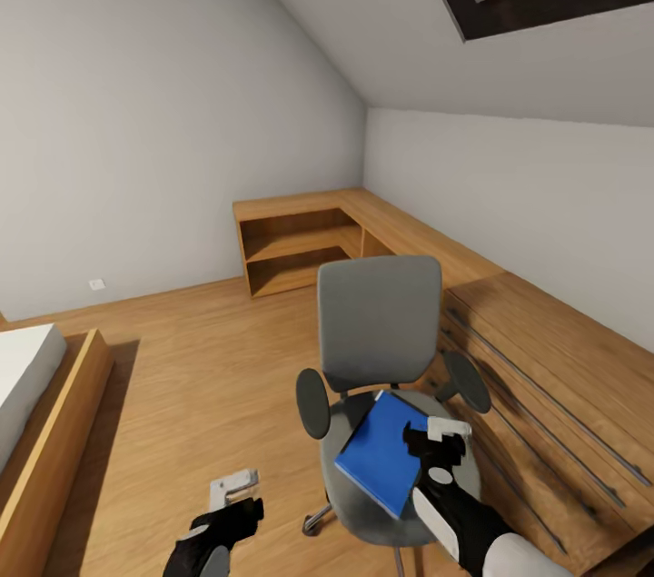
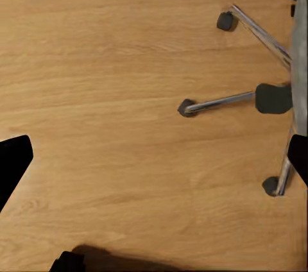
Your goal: In the bedroom, organize the workspace by keeping the computer under the desk, ensuring the monitor is on the desk, placing the keyboard on the desk next to the monitor, placing the mouse on the desk next to the keyboard, moving the folder from the swivel chair onto the desk next to the mouse, stacking the notebook on top of the folder with the pen on top of the notebook, and positioning the swivel chair next to the desk.
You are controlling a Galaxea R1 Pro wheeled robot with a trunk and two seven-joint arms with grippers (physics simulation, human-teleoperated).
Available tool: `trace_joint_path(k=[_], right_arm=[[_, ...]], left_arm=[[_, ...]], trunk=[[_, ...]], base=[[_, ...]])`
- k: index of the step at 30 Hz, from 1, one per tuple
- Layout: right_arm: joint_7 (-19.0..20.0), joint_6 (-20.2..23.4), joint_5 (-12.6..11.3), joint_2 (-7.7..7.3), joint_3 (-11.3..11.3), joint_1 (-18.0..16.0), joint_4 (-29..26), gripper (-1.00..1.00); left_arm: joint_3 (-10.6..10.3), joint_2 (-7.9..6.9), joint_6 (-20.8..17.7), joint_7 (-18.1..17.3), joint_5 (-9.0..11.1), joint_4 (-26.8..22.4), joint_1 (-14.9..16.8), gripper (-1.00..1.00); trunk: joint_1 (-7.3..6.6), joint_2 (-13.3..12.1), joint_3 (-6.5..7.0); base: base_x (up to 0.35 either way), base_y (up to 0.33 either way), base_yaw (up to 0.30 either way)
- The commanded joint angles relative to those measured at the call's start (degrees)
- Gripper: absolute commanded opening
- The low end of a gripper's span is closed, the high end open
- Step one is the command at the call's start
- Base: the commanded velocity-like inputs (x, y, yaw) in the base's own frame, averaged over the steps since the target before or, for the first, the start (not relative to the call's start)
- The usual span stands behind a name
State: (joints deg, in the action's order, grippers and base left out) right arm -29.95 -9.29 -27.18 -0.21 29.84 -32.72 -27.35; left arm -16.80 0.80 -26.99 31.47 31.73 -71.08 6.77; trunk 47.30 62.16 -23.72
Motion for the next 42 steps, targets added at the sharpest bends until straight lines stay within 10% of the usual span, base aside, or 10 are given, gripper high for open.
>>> trace_joint_path(k=[1,6,12,16,21,27,42], right_arm=[[1.1,1.5,-0.7,-0.04,-1.4,-2.0,1.0,1.00],[7.8,6.3,-0.7,-0.05,-7.6,-8.6,5.2,1.00],[12.5,10.5,-0.7,0.18,-11.2,-12.7,7.9,1.00],[13.2,10.2,-0.5,1.49,-11.6,-13.2,10.3,1.00],[12.3,7.6,-0.6,4.92,-11.8,-13.3,13.1,1.00],[9.4,7.3,-0.6,5.06,-11.8,-13.3,12.8,1.00],[9.6,7.2,0.0,5.04,-11.6,-13.3,13.3,1.00]], left_arm=[[0.7,0.69,-1.0,0.3,0.6,0.9,2.7,1.00],[2.1,2.20,-2.1,0.0,2.3,6.0,11.6,1.00],[3.4,2.15,-2.2,-0.2,9.8,10.9,16.2,1.00],[3.3,-0.38,-2.0,-0.2,10.6,9.6,16.9,1.00],[-2.1,-3.26,-2.0,3.8,11.0,-1.3,16.0,1.00],[-2.7,-3.37,-2.1,11.7,11.2,-8.3,12.5,1.00],[-3.9,-3.17,-2.1,12.4,11.2,-7.6,12.3,1.00]], trunk=[[0.23,0.5,-0.26],[1.33,2.5,-1.16],[2.64,4.9,-2.23],[3.52,6.5,-2.95],[4.62,8.5,-3.85],[5.94,10.9,-4.93],[9.23,16.9,-7.62]], base=[[0.000,0.000,0.000],[0.000,0.000,0.000],[0.000,0.000,0.000],[0.000,0.000,0.000],[0.000,0.000,0.000],[0.000,0.000,0.003],[0.000,0.000,0.093]])
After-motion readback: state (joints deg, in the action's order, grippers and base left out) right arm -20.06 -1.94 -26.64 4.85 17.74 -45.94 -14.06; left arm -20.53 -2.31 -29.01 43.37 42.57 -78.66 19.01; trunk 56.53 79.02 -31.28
